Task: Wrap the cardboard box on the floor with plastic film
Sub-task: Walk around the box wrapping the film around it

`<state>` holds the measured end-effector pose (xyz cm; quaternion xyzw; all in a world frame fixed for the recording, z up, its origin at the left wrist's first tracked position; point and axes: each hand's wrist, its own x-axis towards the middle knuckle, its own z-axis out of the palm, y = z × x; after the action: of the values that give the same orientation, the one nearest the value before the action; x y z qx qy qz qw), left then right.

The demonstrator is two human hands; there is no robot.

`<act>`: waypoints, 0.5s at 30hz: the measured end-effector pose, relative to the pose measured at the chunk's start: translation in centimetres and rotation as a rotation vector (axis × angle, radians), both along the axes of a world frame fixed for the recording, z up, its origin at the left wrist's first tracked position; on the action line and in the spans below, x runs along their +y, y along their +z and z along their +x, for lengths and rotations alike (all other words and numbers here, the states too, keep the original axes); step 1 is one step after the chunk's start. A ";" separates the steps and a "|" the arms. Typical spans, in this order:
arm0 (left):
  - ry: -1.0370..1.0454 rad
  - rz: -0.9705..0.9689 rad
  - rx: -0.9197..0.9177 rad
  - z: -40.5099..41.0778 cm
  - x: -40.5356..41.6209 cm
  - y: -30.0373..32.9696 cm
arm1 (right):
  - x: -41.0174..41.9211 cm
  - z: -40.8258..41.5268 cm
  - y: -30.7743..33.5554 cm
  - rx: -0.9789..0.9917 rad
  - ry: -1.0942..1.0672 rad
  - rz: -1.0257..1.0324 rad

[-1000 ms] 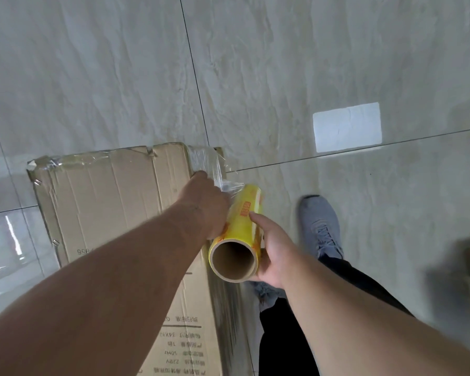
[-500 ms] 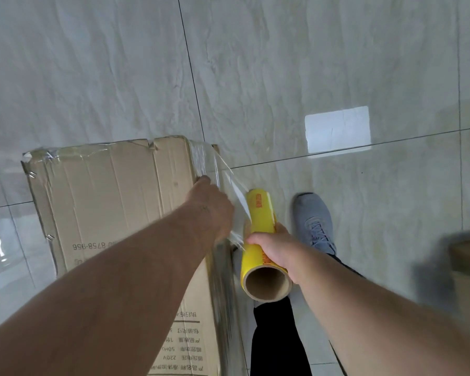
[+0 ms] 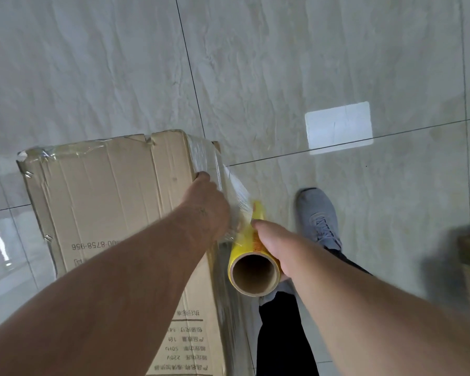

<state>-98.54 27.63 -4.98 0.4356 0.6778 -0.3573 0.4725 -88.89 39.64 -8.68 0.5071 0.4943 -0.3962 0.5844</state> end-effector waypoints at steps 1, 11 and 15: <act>0.017 0.007 0.001 0.0 0.1 -0.1 | 0.2 0.2 0.1 0.000 -0.051 0.012; 0.054 0.042 0.046 0.7 -0.2 -0.7 | 0.1 4.5 -0.4 -0.122 -0.668 -0.052; 0.047 0.065 0.047 0.8 -0.2 -0.8 | 0.0 5.1 -0.4 -0.085 -0.768 -0.069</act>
<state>-97.77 27.42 -5.75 0.4261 0.7099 -0.3343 0.4503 -83.75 39.64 -9.11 0.6511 0.2302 -0.5815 0.4301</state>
